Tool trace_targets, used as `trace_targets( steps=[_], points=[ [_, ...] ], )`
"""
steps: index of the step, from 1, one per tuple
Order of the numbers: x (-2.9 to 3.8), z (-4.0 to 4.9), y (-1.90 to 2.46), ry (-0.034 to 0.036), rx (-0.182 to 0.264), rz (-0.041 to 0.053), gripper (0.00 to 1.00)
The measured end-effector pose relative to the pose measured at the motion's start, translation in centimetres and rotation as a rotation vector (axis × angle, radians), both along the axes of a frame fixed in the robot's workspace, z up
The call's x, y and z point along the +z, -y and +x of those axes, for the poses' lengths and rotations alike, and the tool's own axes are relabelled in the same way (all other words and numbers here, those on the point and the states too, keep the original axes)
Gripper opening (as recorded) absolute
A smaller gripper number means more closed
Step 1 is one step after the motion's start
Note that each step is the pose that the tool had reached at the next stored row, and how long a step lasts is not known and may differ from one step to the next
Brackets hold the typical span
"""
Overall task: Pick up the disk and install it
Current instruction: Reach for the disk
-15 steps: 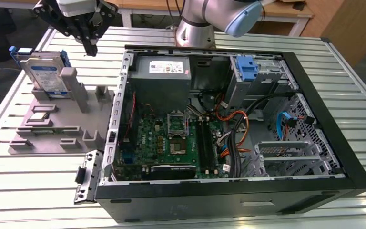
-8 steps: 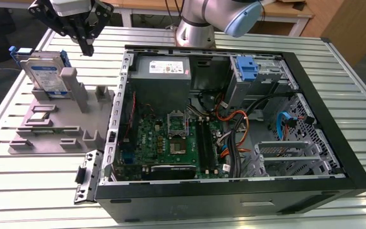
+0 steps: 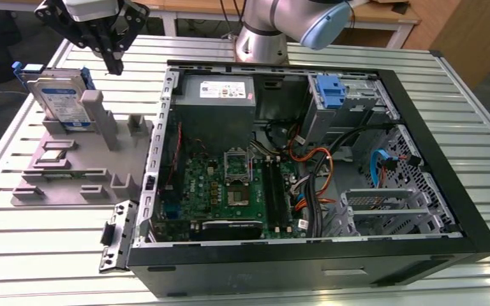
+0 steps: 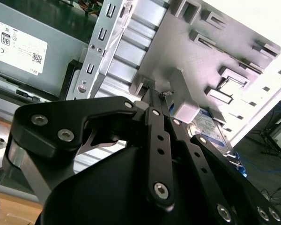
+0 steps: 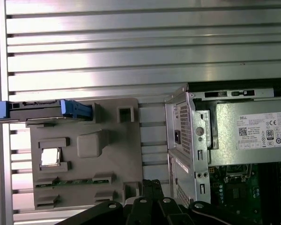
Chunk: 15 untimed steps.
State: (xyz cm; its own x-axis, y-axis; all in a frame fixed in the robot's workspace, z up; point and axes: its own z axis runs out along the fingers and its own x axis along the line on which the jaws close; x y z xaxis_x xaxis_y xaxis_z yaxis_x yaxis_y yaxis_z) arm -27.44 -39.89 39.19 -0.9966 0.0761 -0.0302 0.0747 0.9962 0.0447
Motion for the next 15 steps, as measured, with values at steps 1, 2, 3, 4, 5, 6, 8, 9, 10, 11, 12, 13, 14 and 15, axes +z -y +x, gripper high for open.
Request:
trace_targets(
  steps=[1,2,3,4,5,6,8,9,10,11,12,13,14,15],
  points=[
    [0.00,-0.04,0.00,0.0000,0.000,0.0000,0.10],
    [0.00,-0.08,0.00,0.0001,0.000,0.0000,0.10],
    [0.00,-0.14,0.00,0.0001,0.000,0.0000,0.10],
    [0.00,-0.22,0.00,0.0000,0.000,0.0000,0.10],
    [0.00,-0.32,0.00,0.0000,0.000,0.0000,0.10],
    [-0.01,-0.44,0.00,0.0001,0.000,0.0000,0.10],
    [-0.02,-0.71,0.00,0.0002,0.000,0.0001,0.10],
    [-0.02,-0.83,0.00,0.0002,0.000,0.0000,0.10],
    [-0.02,-0.93,0.00,0.0002,0.000,0.0000,0.10],
    [-0.02,-1.04,0.00,0.0002,0.000,0.0000,0.10],
    [-0.02,-1.16,0.00,0.0002,0.000,0.0000,0.10],
    [-0.03,-1.31,0.00,0.0003,0.000,0.0001,0.10],
    [-0.03,-1.45,0.00,0.0002,0.000,0.0000,0.10],
    [-0.03,-1.56,0.00,0.0003,0.000,0.0000,0.10]
  ],
)
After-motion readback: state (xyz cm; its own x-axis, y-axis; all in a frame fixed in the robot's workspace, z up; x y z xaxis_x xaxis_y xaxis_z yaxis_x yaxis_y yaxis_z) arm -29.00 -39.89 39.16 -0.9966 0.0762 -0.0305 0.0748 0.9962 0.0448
